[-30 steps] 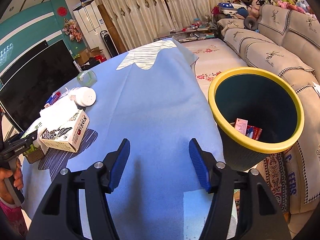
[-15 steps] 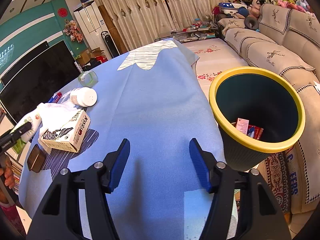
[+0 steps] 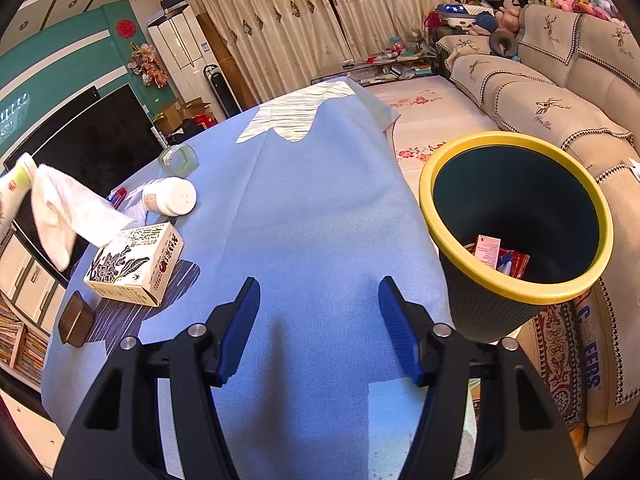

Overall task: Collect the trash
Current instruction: 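Lift the white bottle with the left gripper while the right gripper grasps the white towel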

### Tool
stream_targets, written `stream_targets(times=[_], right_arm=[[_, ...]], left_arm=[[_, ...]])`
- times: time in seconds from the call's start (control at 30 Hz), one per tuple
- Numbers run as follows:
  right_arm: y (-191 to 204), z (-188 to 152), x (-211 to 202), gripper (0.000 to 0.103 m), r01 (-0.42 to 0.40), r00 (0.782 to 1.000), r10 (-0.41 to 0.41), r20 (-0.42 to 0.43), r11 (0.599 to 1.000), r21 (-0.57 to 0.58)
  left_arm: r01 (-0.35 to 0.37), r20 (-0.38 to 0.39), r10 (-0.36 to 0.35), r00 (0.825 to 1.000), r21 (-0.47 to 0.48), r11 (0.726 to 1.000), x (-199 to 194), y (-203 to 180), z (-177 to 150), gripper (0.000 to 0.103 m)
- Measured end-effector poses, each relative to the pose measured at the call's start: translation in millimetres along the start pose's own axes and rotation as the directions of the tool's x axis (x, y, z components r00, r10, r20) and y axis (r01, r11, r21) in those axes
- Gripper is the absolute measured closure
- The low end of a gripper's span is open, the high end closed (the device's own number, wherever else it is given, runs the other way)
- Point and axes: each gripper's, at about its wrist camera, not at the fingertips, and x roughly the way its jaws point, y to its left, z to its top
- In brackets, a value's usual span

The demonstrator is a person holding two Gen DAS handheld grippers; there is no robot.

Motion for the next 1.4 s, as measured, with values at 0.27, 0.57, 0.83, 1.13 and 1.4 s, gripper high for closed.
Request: stream_targets(times=[0.27, 0.57, 0.83, 1.13, 1.4], right_arm=[[29, 7, 4, 0.044, -0.077, 0.997, 0.073, -0.039, 0.992, -0.097], [113, 48, -30, 0.042, -0.378, 0.913, 0.407, 0.031, 0.87, -0.316], [158, 71, -53, 0.039, -0.434, 0.853, 0.513, 0.093, 0.797, -0.42], [179, 80, -41, 0.098, -0.433, 0.86, 0.507, 0.061, 0.787, -0.439], [127, 50, -41, 0.098, -0.396, 0.9, 0.436, 0.032, 0.845, -0.359]], left_arm=[[0.057, 0.039, -0.058, 0.998, 0.034, 0.998, -30, -11, 24, 0.05], [0.108, 0.066, -0.113, 0.991, 0.073, 0.991, -50, -30, 37, 0.05], [0.126, 0.085, -0.135, 0.987, 0.104, 0.987, -63, -42, 44, 0.05], [0.17, 0.084, -0.181, 0.98, 0.123, 0.978, -66, -55, 42, 0.05], [0.182, 0.076, -0.192, 0.978, 0.125, 0.975, -51, -56, 46, 0.05]])
